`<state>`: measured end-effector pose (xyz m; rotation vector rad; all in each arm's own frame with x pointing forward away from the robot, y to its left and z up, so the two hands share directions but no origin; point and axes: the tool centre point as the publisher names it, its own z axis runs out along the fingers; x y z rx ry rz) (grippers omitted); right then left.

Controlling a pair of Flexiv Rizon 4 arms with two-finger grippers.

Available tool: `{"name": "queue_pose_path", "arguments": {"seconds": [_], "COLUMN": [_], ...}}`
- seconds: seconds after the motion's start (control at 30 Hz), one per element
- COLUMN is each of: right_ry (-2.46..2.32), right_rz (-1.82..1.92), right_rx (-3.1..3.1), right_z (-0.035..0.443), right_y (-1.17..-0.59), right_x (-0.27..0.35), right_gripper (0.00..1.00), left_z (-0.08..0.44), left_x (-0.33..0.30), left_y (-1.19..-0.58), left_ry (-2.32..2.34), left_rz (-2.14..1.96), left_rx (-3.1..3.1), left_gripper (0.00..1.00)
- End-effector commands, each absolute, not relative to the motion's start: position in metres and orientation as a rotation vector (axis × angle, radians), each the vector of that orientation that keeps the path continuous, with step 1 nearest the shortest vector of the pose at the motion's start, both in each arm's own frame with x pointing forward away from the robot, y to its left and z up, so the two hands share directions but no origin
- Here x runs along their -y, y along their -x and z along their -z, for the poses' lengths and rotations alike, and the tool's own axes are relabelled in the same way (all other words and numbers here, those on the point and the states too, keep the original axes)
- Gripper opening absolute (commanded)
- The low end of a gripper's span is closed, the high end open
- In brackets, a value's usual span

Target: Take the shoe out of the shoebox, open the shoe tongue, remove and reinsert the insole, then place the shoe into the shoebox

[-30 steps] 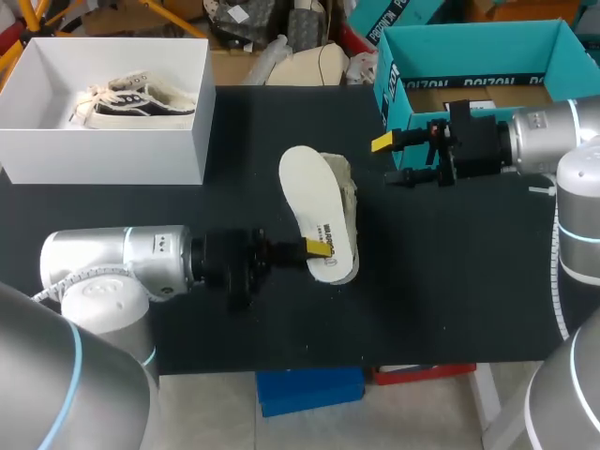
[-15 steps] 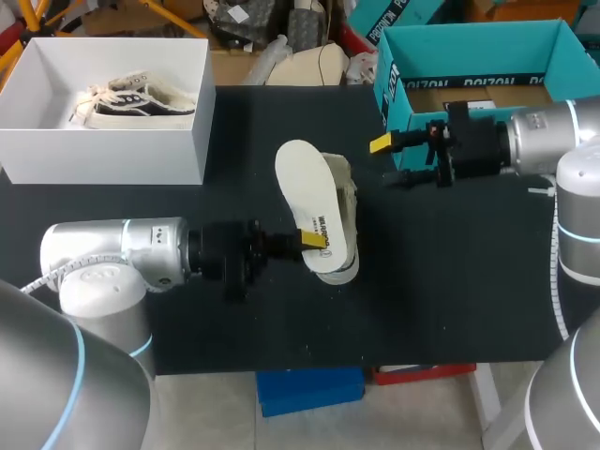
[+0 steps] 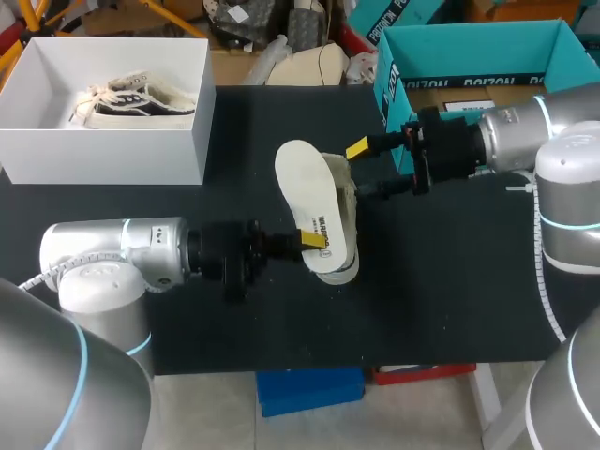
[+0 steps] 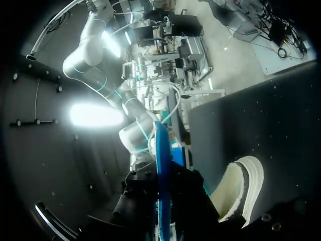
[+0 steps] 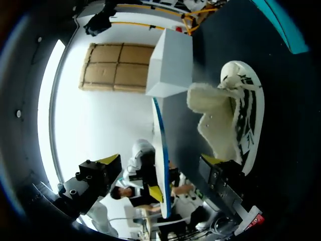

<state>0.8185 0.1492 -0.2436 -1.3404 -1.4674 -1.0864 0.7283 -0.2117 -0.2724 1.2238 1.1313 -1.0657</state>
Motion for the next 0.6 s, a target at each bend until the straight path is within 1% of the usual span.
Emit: {"name": "queue_pose_path", "arguments": {"seconds": [0.03, 0.1, 0.13, 0.17, 0.23, 0.3, 0.33, 0.4, 0.43, 0.47, 0.5, 0.6], "right_ry": [1.372, 1.375, 1.376, 1.375, 1.378, 1.381, 1.384, 1.384, 1.384, 1.385, 1.384, 1.386], "right_rz": [1.117, 1.122, 1.126, 1.129, 1.132, 1.136, 1.138, 1.142, 1.144, 1.145, 1.145, 1.145], "right_rx": [1.449, 1.438, 1.433, 1.429, 1.421, 1.417, 1.413, 1.404, 1.399, 1.397, 1.394, 1.388], "right_z": [0.249, 0.254, 0.256, 0.259, 0.261, 0.263, 0.264, 0.267, 0.268, 0.27, 0.271, 0.272], "right_y": [-0.809, -0.807, -0.807, -0.806, -0.806, -0.807, -0.808, -0.808, -0.809, -0.809, -0.809, -0.81], "right_x": [-0.17, -0.177, -0.18, -0.184, -0.188, -0.192, -0.194, -0.197, -0.199, -0.2, -0.202, -0.203], "right_gripper": [0.96, 0.92, 0.85, 0.82, 0.7, 0.6, 0.58, 0.59, 0.54, 0.53, 0.49, 0.46], "left_z": [0.272, 0.272, 0.272, 0.272, 0.272, 0.272, 0.272, 0.272, 0.272, 0.272, 0.272, 0.272], "left_x": [0.212, 0.212, 0.212, 0.212, 0.212, 0.212, 0.212, 0.212, 0.212, 0.212, 0.212, 0.212], "left_y": [-0.727, -0.727, -0.727, -0.727, -0.727, -0.727, -0.727, -0.727, -0.727, -0.727, -0.727, -0.727], "left_ry": [-1.223, -1.223, -1.223, -1.223, -1.223, -1.223, -1.223, -1.223, -1.223, -1.223, -1.223, -1.223], "left_rz": [1.059, 1.059, 1.059, 1.059, 1.059, 1.059, 1.059, 1.059, 1.059, 1.059, 1.059, 1.059], "left_rx": [-1.133, -1.133, -1.133, -1.133, -1.133, -1.133, -1.133, -1.133, -1.133, -1.133, -1.133, -1.133], "left_gripper": [0.0, 0.0, 0.0, 0.0, 0.0, 0.0, 0.0, 0.0, 0.0, 0.0, 0.0, 0.0]}}
